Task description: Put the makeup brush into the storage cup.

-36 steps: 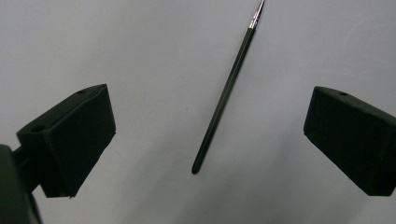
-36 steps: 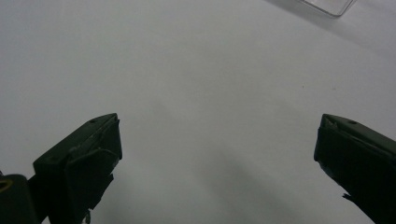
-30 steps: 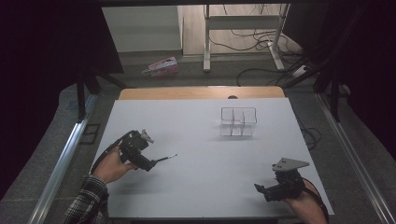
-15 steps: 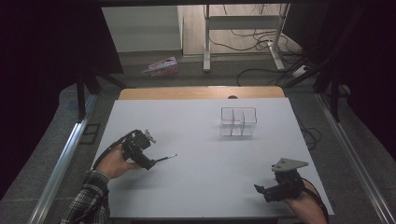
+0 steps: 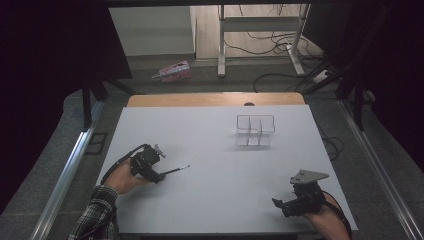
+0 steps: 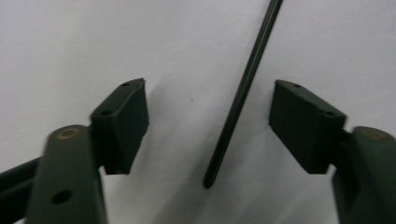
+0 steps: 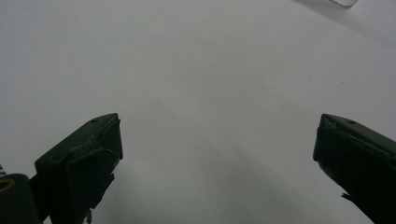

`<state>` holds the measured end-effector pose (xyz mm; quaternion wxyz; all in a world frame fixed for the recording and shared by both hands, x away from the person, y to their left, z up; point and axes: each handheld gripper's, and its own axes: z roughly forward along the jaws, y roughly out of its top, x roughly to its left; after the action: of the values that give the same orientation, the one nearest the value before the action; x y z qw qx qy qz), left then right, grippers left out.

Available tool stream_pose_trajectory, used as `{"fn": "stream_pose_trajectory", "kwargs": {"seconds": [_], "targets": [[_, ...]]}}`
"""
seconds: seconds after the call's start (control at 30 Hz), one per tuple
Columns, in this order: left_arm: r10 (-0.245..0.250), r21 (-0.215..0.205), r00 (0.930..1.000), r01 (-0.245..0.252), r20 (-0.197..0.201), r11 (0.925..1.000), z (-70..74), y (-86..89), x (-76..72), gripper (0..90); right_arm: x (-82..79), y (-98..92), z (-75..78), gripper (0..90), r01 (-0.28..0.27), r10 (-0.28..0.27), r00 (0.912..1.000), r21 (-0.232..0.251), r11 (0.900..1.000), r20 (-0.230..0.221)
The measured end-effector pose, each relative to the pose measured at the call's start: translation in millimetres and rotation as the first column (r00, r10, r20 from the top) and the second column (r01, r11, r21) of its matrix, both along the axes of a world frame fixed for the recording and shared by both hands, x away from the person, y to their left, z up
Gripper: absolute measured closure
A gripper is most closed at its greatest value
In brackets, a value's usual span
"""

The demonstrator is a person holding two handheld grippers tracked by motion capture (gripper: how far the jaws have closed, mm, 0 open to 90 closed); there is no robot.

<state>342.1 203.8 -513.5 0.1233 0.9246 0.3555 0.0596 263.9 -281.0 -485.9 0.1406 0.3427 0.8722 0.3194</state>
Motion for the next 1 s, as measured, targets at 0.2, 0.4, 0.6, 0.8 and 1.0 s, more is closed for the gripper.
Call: {"fn": "stream_pose_trajectory", "kwargs": {"seconds": [0.2, 0.4, 0.6, 0.8, 1.0], "targets": [[-0.024, -0.033, 0.9975, 0.022, -0.066, 0.9992, 2.0, -1.0, 1.2, 58.8, -0.3, 0.7, -0.5, 1.2, -0.002, 0.002, 1.0, -0.004, 1.0, -0.003], [-0.023, -0.052, 0.9939, 0.018, -0.108, 0.9985, 2.6, -1.1, 3.1, 85.6, -0.8, 1.1, -0.5, 1.3, -0.003, 0.003, 1.0, -0.011, 1.0, -0.001], [0.002, -0.068, 0.9927, -0.011, -0.121, 0.9976, 2.5, 0.2, 3.7, 86.0, -0.7, 1.1, -0.7, 1.4, -0.007, 0.007, 1.0, -0.015, 1.0, 0.0], [0.023, -0.144, 0.9924, -0.04, -0.121, 0.9887, 0.1, 11.1, 2.2, 86.1, -0.7, 1.3, -0.5, 1.5, -0.005, 0.005, 1.0, -0.014, 1.0, 0.001], [0.024, -0.178, 0.9945, -0.042, -0.102, 0.9831, 0.8, 14.4, -3.4, 86.0, -0.6, 1.1, -0.6, 1.5, -0.003, 0.003, 1.0, -0.013, 1.0, 0.0]]}}
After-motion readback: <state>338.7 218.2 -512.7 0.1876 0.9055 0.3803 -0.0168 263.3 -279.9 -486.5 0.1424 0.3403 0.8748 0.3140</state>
